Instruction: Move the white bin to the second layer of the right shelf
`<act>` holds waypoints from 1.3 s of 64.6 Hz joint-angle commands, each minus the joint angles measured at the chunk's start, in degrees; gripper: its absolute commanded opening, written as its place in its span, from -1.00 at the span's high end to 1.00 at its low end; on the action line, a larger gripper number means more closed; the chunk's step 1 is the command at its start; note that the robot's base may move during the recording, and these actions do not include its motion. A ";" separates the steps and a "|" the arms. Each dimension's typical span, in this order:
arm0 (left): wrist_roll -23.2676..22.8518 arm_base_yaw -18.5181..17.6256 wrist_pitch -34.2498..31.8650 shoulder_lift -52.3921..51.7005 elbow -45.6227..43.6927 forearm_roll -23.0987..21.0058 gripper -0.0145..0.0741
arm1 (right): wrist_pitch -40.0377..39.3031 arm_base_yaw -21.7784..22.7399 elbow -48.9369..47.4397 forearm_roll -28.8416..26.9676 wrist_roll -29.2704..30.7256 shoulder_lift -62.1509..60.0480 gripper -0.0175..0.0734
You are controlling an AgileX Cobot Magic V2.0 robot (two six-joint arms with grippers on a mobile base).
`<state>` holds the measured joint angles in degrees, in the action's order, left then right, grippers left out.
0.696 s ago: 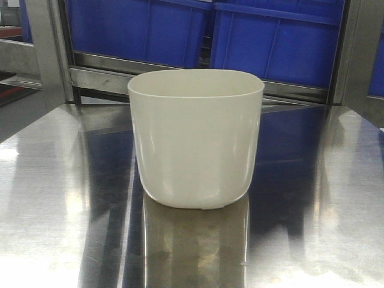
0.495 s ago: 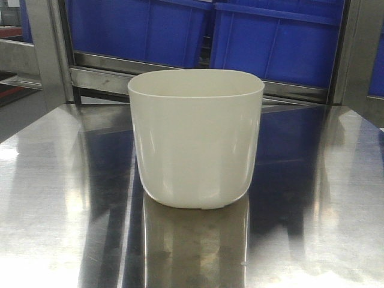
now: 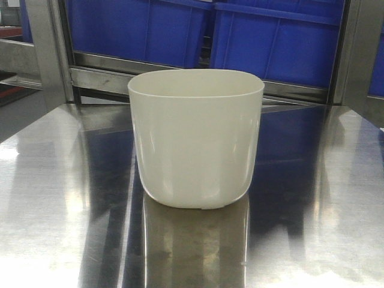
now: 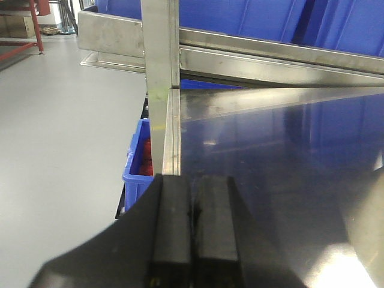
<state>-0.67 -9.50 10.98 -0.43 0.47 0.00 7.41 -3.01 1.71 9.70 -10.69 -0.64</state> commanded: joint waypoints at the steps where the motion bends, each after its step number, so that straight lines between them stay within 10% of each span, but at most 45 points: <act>1: -0.42 -0.38 -5.24 -0.83 1.56 0.00 0.48 | -5.18 0.27 0.01 0.31 0.16 -0.98 0.47; 60: -0.42 -0.38 -5.24 -0.83 1.56 0.00 0.48 | -8.30 0.27 0.01 1.69 0.22 -0.36 0.47; 84: -0.42 -0.38 -5.24 -0.83 1.56 0.00 0.48 | -7.97 0.27 -16.44 0.88 0.16 29.75 0.47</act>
<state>-0.67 -9.50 10.98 -0.43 0.47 0.00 4.60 -3.01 -7.73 10.54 -10.69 22.92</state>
